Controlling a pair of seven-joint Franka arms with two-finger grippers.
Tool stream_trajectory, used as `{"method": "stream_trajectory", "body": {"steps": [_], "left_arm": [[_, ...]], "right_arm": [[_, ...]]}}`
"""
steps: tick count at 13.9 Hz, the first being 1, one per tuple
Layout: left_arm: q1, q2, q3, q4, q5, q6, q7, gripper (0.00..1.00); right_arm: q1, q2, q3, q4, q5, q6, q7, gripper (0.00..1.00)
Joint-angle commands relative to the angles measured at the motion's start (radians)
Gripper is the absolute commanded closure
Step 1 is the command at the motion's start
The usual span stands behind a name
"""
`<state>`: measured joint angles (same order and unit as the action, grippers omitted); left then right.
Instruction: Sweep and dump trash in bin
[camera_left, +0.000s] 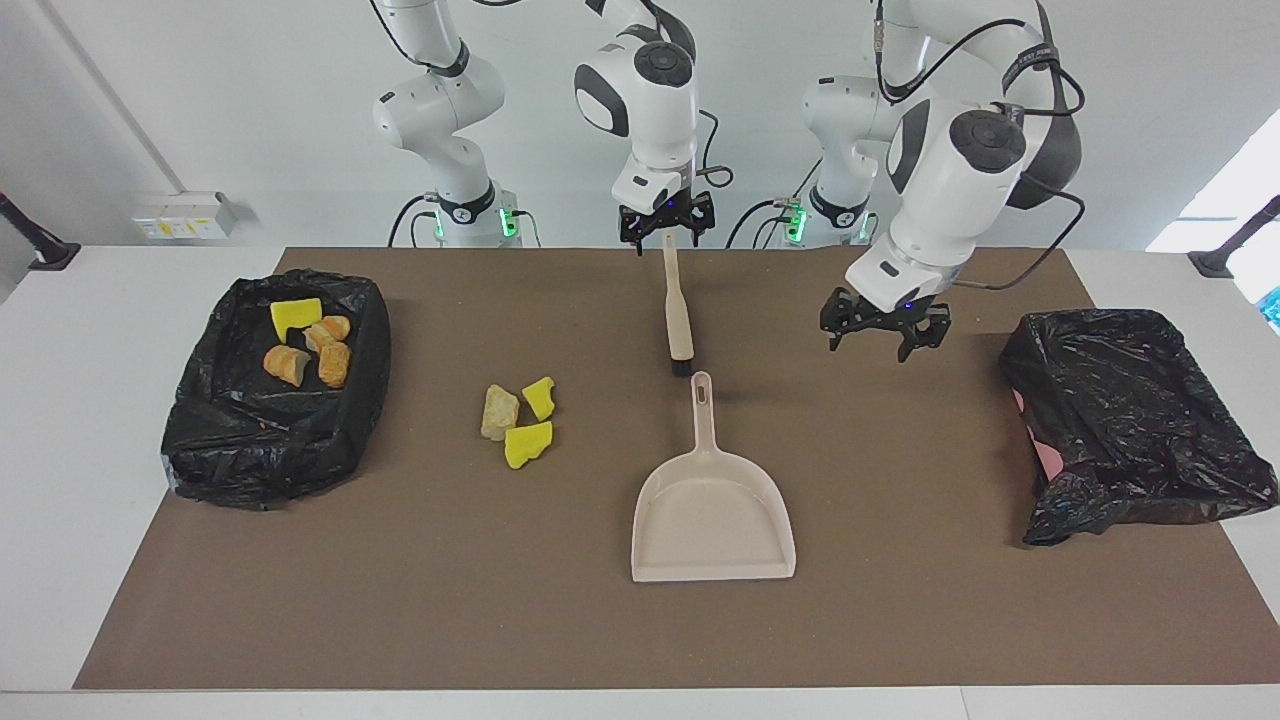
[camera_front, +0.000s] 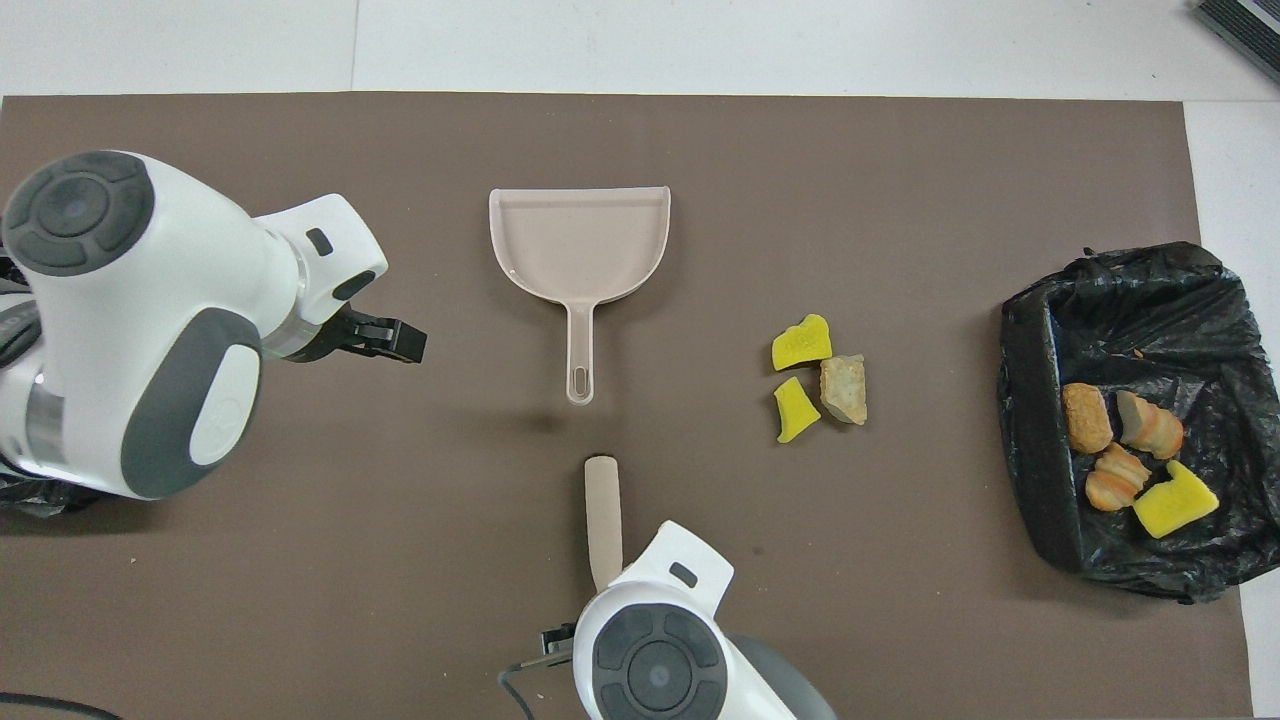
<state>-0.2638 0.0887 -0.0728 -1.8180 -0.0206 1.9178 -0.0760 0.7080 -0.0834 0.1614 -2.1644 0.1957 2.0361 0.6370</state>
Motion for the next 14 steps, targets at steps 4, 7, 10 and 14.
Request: {"method": "stream_trajectory", "body": {"steps": [4,7,10,14], "left_arm": [[-0.129,0.101,0.013,0.006,0.008,0.153,-0.174,0.0],[-0.187,0.167,0.011,0.058,0.028,0.194,-0.326,0.0],[-0.225,0.204,0.011,0.06,0.027,0.253,-0.359,0.0],[-0.261,0.233,0.011,0.057,0.028,0.285,-0.422,0.0]], "right_arm": [[0.086,0.028,0.0,-0.179,0.053,0.234,-0.01,0.0],[0.091,0.057,0.0,-0.184,0.051,0.279,-0.008,0.0],[0.094,0.088,0.0,-0.186,0.05,0.305,-0.02,0.17],[0.096,0.091,0.0,-0.18,0.034,0.303,-0.023,1.0]]}}
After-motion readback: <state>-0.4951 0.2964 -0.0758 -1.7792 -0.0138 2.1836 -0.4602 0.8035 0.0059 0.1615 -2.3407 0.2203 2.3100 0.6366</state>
